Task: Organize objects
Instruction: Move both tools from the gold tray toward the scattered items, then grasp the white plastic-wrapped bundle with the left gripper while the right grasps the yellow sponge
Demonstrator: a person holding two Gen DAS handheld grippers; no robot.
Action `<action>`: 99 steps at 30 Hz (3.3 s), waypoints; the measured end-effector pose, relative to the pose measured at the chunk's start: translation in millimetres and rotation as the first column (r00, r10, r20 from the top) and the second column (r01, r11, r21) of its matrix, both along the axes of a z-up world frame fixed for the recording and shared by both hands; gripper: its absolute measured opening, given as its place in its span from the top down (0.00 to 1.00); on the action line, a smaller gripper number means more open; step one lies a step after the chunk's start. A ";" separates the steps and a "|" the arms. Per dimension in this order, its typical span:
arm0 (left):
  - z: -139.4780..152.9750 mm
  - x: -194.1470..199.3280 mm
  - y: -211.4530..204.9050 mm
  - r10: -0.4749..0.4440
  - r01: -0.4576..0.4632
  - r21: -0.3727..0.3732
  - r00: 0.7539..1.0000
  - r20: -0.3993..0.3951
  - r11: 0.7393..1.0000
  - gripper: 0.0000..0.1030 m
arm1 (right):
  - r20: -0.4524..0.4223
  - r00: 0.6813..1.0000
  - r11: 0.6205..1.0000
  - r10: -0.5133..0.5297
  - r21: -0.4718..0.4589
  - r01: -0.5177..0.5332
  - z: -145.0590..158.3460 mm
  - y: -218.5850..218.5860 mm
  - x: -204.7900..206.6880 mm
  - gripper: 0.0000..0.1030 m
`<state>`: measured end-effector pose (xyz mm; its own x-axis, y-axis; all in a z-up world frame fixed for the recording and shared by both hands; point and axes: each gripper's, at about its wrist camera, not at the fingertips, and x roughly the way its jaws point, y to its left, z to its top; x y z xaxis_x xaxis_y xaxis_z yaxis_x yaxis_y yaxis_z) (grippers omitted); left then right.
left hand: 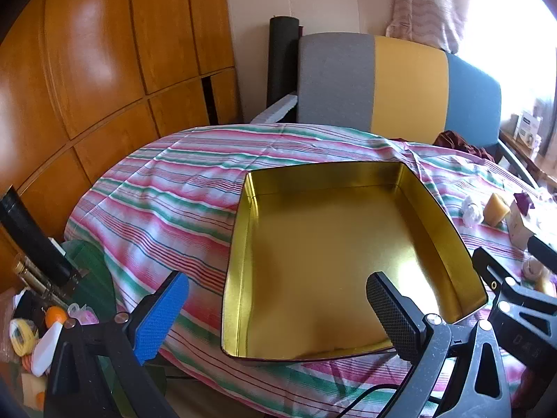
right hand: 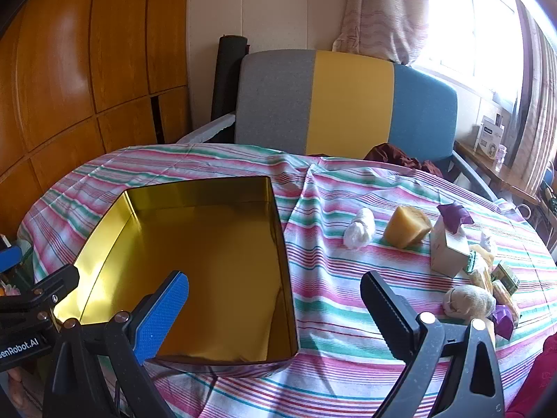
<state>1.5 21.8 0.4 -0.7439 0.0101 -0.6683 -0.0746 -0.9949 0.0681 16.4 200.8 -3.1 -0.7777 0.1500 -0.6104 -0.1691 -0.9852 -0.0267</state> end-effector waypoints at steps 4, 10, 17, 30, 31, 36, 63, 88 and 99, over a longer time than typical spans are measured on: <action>-1.0 -0.8 5.9 -0.018 0.018 -0.007 1.000 0.006 1.000 0.00 | 0.001 1.000 1.000 -0.013 -0.012 0.013 0.0 6.5 0.2 0.02; -3.1 -8.1 13.0 -0.093 0.091 0.048 0.995 0.047 0.995 0.00 | 0.012 0.998 0.998 -0.060 -0.032 0.060 0.0 28.9 1.4 0.02; 3.0 -22.9 37.1 -0.193 0.188 0.085 0.979 0.062 0.979 0.00 | 0.053 0.982 0.980 -0.180 -0.070 0.184 -1.5 89.2 6.7 0.02; 24.9 -56.6 118.7 -0.443 0.426 0.161 0.892 0.088 0.890 0.00 | 0.111 0.925 0.921 -0.363 -0.109 0.374 2.6 196.9 34.1 0.02; 27.6 -60.3 130.4 -0.470 0.456 0.151 0.879 0.082 0.877 0.00 | 0.107 0.922 0.918 -0.372 -0.106 0.383 3.8 201.8 36.1 0.02; 32.2 -78.6 186.0 -0.563 0.552 0.127 0.824 0.069 0.824 0.00 | 0.100 0.900 0.892 -0.424 -0.124 0.434 6.4 239.1 49.9 0.02; -73.8 -183.4 337.3 -0.525 0.573 0.005 0.748 0.405 0.820 0.59 | 0.093 0.860 0.796 -0.503 -0.338 0.502 -13.9 300.0 74.3 0.02; 2.7 -74.9 218.4 -0.612 0.570 0.231 0.766 0.200 0.789 0.67 | 0.489 0.793 0.842 -0.364 -0.192 0.505 -61.6 256.9 59.1 0.21; -9.3 -107.1 89.6 -0.415 0.364 0.232 0.880 0.230 0.902 0.67 | 0.537 0.777 0.869 -0.329 -0.150 0.472 -78.9 243.6 57.0 0.48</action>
